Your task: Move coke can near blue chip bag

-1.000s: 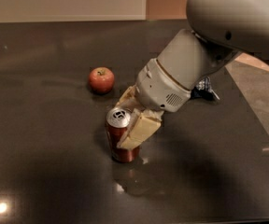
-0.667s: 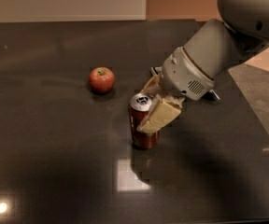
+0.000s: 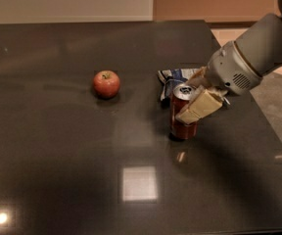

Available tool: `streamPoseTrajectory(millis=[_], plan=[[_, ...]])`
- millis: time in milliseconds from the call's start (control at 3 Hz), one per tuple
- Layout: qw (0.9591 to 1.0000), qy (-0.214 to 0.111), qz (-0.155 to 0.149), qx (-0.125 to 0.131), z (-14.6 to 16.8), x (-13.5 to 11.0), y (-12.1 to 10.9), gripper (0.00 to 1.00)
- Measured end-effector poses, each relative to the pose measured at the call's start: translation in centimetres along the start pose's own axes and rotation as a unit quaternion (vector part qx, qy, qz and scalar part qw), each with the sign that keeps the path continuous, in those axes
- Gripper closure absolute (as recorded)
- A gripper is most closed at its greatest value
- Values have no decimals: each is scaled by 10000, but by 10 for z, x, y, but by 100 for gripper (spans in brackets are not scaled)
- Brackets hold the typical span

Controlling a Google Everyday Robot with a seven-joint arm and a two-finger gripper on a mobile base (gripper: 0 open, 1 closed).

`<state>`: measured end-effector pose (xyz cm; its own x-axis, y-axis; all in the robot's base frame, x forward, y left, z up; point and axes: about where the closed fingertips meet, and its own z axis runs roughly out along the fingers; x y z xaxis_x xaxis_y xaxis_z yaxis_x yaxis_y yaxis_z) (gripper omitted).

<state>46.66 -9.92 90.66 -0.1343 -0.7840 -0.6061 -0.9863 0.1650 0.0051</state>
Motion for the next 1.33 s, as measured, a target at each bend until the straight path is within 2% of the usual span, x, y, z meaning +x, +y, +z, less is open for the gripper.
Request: streamPoseTrajectory(millis=[333,667,1000,1333], plan=[[9992,-82,215,312,-10,22,-23,100],[9977,-171,325,577,-18,32,-41,100],[9968,-182,385,672,-21,36,-55,83],[9970,-171,439,619,-17,37,-66,59]])
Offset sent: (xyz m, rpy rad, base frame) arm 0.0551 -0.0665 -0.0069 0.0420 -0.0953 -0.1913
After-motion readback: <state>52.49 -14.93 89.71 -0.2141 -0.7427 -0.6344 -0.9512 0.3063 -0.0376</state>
